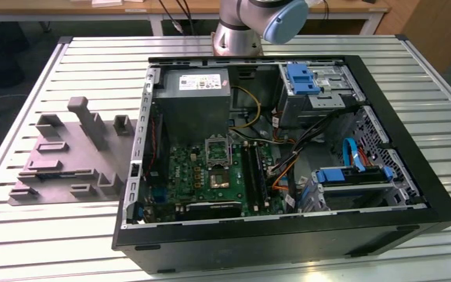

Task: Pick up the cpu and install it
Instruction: 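Pick up the cpu and move it towards the insertion slot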

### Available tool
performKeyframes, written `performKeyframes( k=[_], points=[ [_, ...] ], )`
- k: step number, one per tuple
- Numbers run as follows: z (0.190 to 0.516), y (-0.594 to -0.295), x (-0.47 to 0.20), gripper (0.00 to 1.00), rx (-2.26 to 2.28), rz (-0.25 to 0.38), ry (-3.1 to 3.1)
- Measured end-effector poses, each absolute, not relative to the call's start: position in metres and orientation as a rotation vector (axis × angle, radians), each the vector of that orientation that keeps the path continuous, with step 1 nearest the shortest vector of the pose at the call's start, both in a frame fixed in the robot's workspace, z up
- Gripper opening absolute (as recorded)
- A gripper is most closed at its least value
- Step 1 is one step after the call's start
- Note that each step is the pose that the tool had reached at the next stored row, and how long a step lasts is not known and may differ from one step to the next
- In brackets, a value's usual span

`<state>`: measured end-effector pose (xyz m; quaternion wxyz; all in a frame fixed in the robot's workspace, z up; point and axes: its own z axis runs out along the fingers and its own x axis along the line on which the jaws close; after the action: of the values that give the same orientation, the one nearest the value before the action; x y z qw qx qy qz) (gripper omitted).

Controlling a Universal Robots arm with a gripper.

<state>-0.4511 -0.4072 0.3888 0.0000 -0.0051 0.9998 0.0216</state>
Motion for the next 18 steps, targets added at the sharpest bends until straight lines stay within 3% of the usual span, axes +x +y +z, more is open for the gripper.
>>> performKeyframes(
  k=[18],
  points=[
    [0.3888,-0.4072,-0.4423,0.47,-0.016,0.068,3.141]
  ],
)
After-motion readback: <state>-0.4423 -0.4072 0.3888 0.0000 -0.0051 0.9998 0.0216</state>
